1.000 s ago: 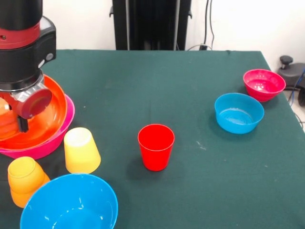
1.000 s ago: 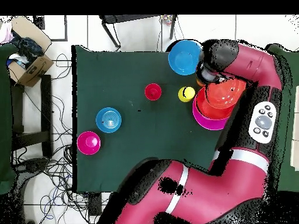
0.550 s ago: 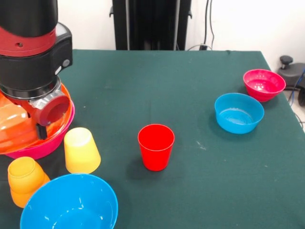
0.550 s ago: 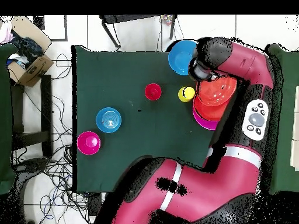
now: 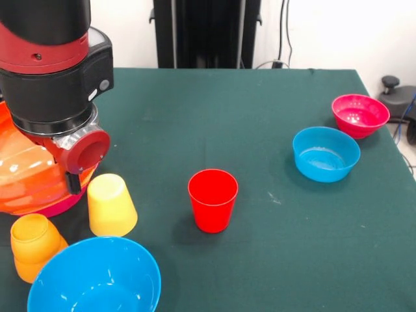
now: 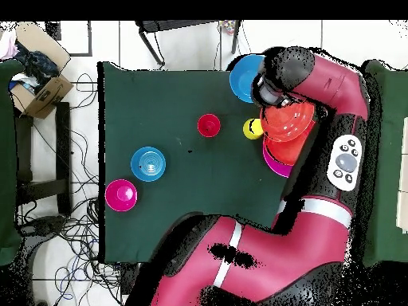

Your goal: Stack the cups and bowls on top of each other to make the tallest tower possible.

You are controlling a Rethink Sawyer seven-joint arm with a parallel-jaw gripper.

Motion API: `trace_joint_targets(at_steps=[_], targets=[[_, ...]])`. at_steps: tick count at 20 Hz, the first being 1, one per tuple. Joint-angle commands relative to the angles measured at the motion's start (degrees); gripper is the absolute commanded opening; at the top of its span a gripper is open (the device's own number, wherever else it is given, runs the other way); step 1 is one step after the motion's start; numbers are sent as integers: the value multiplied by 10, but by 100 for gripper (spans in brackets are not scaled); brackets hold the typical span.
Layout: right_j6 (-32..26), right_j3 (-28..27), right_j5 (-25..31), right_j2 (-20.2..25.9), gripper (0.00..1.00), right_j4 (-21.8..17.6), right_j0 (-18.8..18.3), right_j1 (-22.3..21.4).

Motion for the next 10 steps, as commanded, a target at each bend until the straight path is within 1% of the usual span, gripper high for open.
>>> trace_joint_targets(at_steps=[1, 5, 10], targets=[[126, 11, 23, 17, 0, 18, 20, -5], [135, 27, 15, 14, 0, 28, 23, -7], [150, 66, 3, 11, 0, 43, 26, -17]])
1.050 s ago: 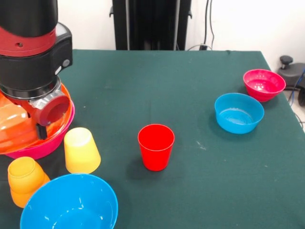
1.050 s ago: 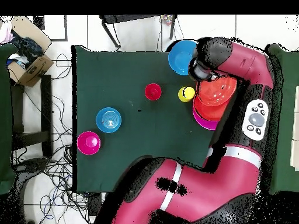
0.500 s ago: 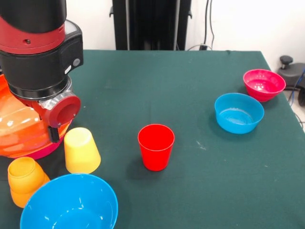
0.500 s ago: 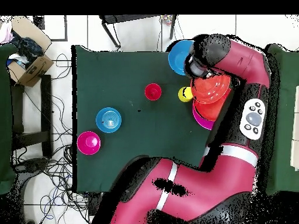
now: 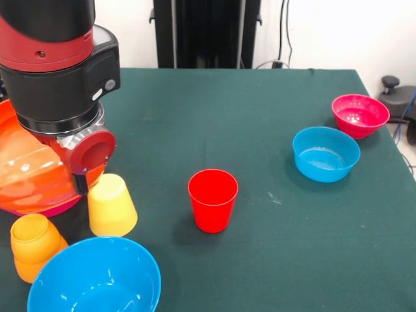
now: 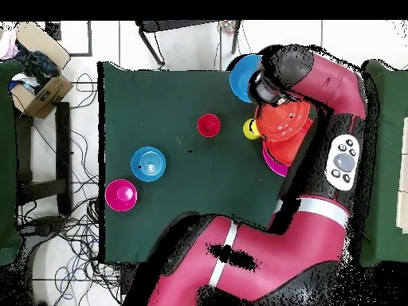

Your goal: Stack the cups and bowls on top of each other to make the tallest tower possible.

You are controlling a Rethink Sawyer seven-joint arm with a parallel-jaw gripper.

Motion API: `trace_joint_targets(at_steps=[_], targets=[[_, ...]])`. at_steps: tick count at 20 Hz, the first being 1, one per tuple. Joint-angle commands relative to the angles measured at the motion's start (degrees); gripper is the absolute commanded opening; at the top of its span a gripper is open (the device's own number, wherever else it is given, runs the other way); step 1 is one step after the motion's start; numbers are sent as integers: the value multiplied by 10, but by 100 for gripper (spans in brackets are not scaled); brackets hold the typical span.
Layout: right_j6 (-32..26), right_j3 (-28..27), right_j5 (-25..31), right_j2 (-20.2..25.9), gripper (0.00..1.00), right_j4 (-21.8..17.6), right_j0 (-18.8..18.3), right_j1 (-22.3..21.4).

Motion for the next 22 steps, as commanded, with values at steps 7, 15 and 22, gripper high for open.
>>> trace_joint_targets(at_steps=[7, 15, 22], targets=[[121, 61, -1, 19, 0, 24, 15, -3], [96, 100, -18, 15, 100, 21, 11, -19], [102, 42, 26, 7, 100, 25, 10, 7]])
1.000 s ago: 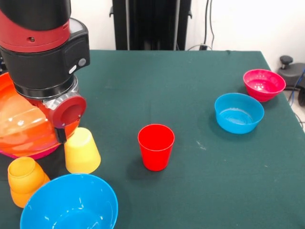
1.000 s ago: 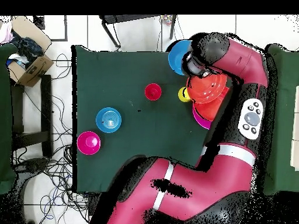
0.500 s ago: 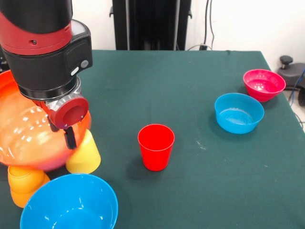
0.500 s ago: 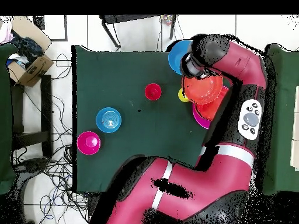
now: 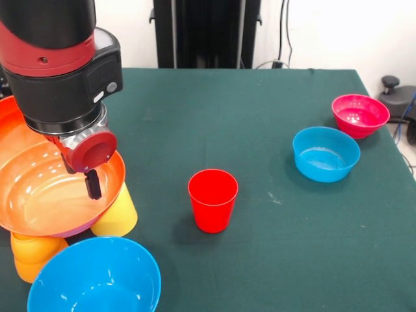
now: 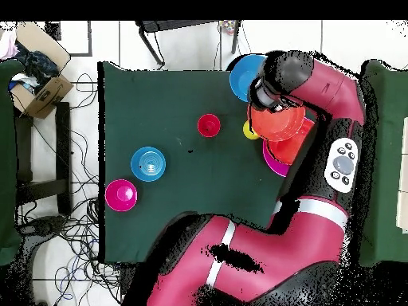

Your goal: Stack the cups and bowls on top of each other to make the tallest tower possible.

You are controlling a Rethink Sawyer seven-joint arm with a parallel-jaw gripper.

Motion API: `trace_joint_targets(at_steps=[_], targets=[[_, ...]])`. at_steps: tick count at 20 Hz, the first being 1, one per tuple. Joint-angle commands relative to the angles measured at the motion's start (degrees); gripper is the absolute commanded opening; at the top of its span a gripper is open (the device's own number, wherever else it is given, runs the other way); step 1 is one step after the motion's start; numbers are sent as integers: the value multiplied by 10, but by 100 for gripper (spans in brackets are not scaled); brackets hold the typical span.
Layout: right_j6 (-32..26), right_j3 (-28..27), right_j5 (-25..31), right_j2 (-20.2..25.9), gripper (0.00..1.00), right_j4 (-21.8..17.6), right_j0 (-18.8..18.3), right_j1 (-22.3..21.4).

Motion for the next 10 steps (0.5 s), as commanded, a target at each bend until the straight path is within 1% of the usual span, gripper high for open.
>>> trace_joint_targets(at_steps=[1, 2, 8, 10], targets=[[87, 11, 32, 26, 100, 5, 8, 6], [91, 9, 35, 24, 100, 7, 8, 6], [93, -61, 109, 4, 100, 8, 7, 12], [77, -82, 133, -1, 100, 4, 10, 9]])
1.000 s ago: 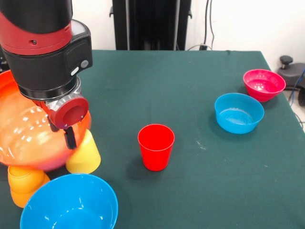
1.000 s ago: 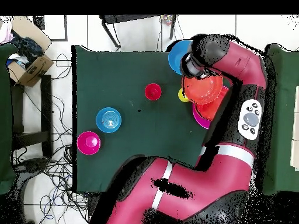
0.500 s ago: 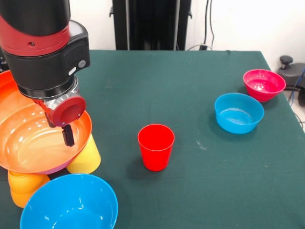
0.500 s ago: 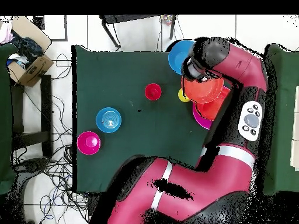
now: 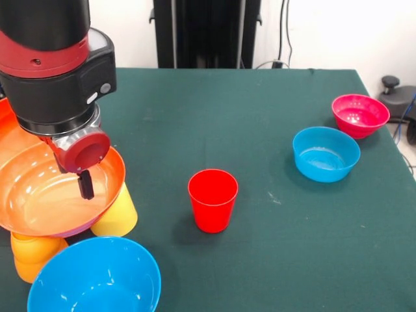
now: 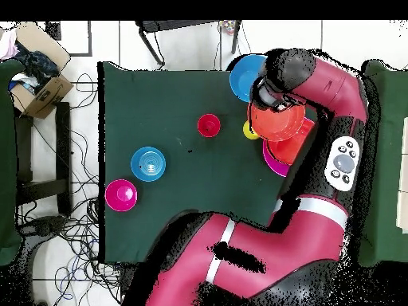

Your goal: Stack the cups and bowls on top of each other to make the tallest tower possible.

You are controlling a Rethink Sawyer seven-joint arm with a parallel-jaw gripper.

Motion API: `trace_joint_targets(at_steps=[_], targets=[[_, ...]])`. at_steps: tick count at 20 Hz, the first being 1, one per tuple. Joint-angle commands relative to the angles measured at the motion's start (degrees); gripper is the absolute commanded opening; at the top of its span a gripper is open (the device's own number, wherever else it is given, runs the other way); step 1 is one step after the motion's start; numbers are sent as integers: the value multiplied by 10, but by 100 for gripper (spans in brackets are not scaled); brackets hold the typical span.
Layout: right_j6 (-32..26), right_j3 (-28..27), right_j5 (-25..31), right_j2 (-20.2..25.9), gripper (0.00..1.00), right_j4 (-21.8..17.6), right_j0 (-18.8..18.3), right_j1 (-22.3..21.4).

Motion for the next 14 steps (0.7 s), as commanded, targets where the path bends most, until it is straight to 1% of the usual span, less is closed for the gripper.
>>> trace_joint_targets(at_steps=[1, 3, 5, 7, 11, 14], targets=[[76, -41, 113, 10, 100, 4, 15, -21], [95, -17, 98, -4, 100, 2, 25, -50], [65, -18, 106, -8, 100, -7, 31, -67], [27, -11, 94, -12, 100, -19, 35, -83], [52, 13, 65, -28, 100, -22, 44, -99], [18, 4, 46, -24, 100, -32, 46, -86]])
